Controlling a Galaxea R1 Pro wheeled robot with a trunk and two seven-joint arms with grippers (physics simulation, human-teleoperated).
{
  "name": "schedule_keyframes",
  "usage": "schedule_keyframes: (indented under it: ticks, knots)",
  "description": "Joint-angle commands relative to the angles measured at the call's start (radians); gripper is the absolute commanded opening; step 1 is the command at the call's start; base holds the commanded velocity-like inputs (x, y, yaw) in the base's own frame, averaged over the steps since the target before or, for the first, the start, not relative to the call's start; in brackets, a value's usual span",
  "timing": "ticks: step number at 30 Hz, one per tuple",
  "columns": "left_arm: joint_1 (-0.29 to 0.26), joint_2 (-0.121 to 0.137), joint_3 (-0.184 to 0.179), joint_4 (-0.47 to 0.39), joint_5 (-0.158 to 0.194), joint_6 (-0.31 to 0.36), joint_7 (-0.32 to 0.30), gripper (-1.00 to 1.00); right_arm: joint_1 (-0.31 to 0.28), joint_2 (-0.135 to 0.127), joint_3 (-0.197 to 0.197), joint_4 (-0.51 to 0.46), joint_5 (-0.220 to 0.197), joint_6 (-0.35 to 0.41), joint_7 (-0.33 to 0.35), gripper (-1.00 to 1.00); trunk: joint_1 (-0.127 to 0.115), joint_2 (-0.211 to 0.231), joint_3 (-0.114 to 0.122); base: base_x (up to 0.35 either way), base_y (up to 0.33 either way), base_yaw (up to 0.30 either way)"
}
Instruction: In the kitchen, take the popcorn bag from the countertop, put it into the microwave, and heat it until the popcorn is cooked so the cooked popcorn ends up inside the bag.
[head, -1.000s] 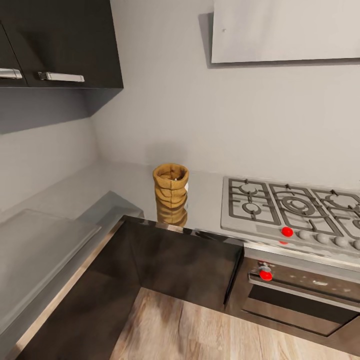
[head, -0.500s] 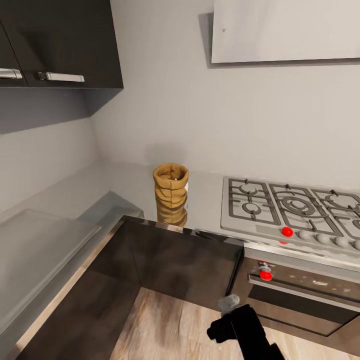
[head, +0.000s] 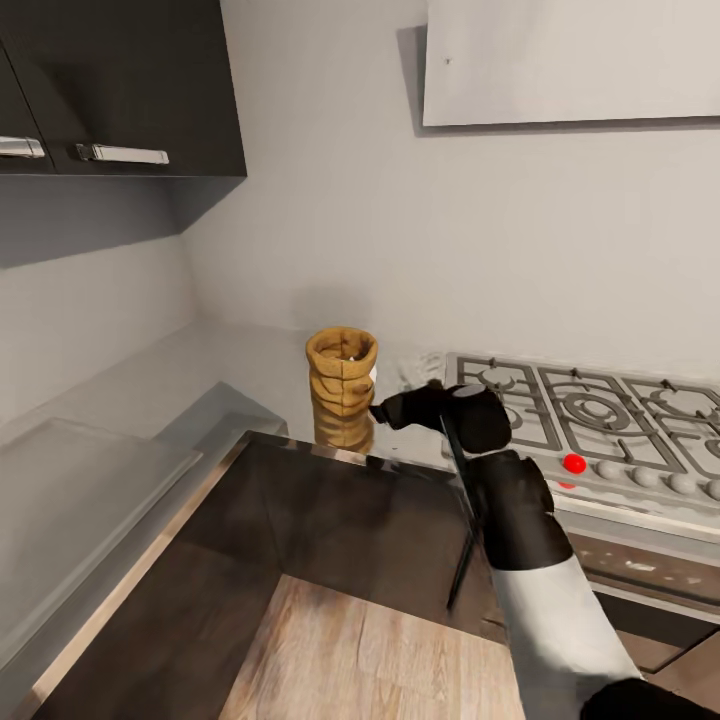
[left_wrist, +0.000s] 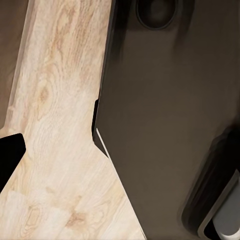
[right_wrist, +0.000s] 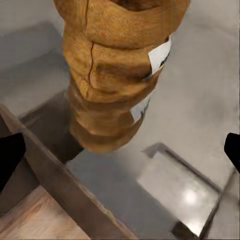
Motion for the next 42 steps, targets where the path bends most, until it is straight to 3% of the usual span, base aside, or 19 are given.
schedule_keyframes:
  ticks: [1, 6, 10, 12, 15, 19, 22, 23, 26, 30, 35, 38, 40, 42]
  knots:
    - [0.000, 0.000, 0.000, -0.001, 0.006, -0.002, 0.002, 1.00, -0.054, 0.000, -0.005, 0.002, 0.008, 0.004, 0.006, 1.00, 0.000, -0.001, -0.001, 0.000, 0.000, 0.000]
    - [0.000, 0.000, -0.001, -0.001, 0.006, -0.002, 0.003, 1.00, -0.225, 0.000, -0.072, 0.100, 0.008, 0.004, -0.022, 1.00, 0.000, -0.001, -0.001, 0.000, 0.000, 0.000]
    - [0.000, 0.000, -0.001, -0.001, 0.006, -0.002, 0.002, 1.00, -0.443, 0.000, -0.192, 0.397, 0.010, 0.004, -0.066, 1.00, 0.000, -0.001, -0.001, 0.000, 0.000, 0.000]
    - [0.000, 0.000, -0.001, -0.001, 0.006, -0.002, 0.002, 1.00, -0.517, 0.000, -0.225, 0.500, 0.010, 0.004, -0.093, 1.00, 0.000, -0.001, -0.001, 0.000, 0.000, 0.000]
    - [0.000, 0.000, 0.000, -0.001, 0.006, -0.003, 0.003, 1.00, -0.646, 0.000, -0.334, 0.668, 0.010, 0.004, -0.189, 1.00, 0.000, -0.001, -0.001, 0.000, 0.000, 0.000]
    - [0.000, 0.000, -0.001, -0.001, 0.006, -0.003, 0.003, 1.00, -0.746, 0.000, -0.449, 0.808, 0.008, 0.004, -0.339, 1.00, 0.000, -0.001, -0.001, 0.000, 0.000, 0.000]
    - [0.000, 0.000, -0.001, -0.001, 0.006, -0.003, 0.002, 1.00, -0.759, 0.000, -0.479, 0.839, 0.006, 0.004, -0.479, 1.00, 0.000, -0.001, -0.001, 0.000, 0.000, 0.000]
    - [0.000, 0.000, 0.000, -0.001, 0.006, -0.003, 0.002, 1.00, -0.761, 0.000, -0.509, 0.841, 0.004, 0.004, -0.558, 1.00, 0.000, -0.001, -0.001, 0.000, 0.000, 0.000]
    - [0.000, 0.000, 0.000, -0.001, 0.007, -0.003, 0.003, 1.00, -0.763, 0.000, -0.574, 0.841, 0.001, 0.004, -0.614, 1.00, 0.000, -0.001, -0.001, 0.000, 0.000, 0.000]
    - [0.000, 0.000, 0.000, -0.001, 0.007, -0.003, 0.003, 1.00, -0.759, 0.000, -0.603, 0.879, -0.003, 0.004, -0.627, 1.00, 0.000, -0.001, -0.001, 0.000, 0.000, 0.000]
    - [0.000, 0.000, 0.000, -0.001, 0.007, -0.003, 0.004, 1.00, -0.757, 0.000, -0.610, 0.957, -0.004, 0.004, -0.626, 1.00, 0.000, -0.001, -0.001, 0.000, 0.000, 0.000]
    - [0.000, 0.000, 0.000, -0.001, 0.007, -0.003, 0.004, 1.00, -0.757, 0.000, -0.611, 0.967, -0.049, 0.004, -0.627, 1.00, 0.000, -0.001, -0.001, 0.000, 0.000, 0.000]
    - [0.000, 0.000, 0.000, -0.001, 0.007, -0.003, 0.004, 1.00, -0.757, 0.000, -0.611, 0.969, -0.115, 0.004, -0.627, 1.00, 0.000, -0.001, -0.001, 0.000, 0.000, 0.000]
    - [0.000, 0.000, 0.000, -0.001, 0.007, -0.003, 0.004, 1.00, -0.757, 0.000, -0.611, 0.973, -0.155, 0.004, -0.632, 1.00, 0.000, -0.001, -0.001, 0.000, 0.000, 0.000]
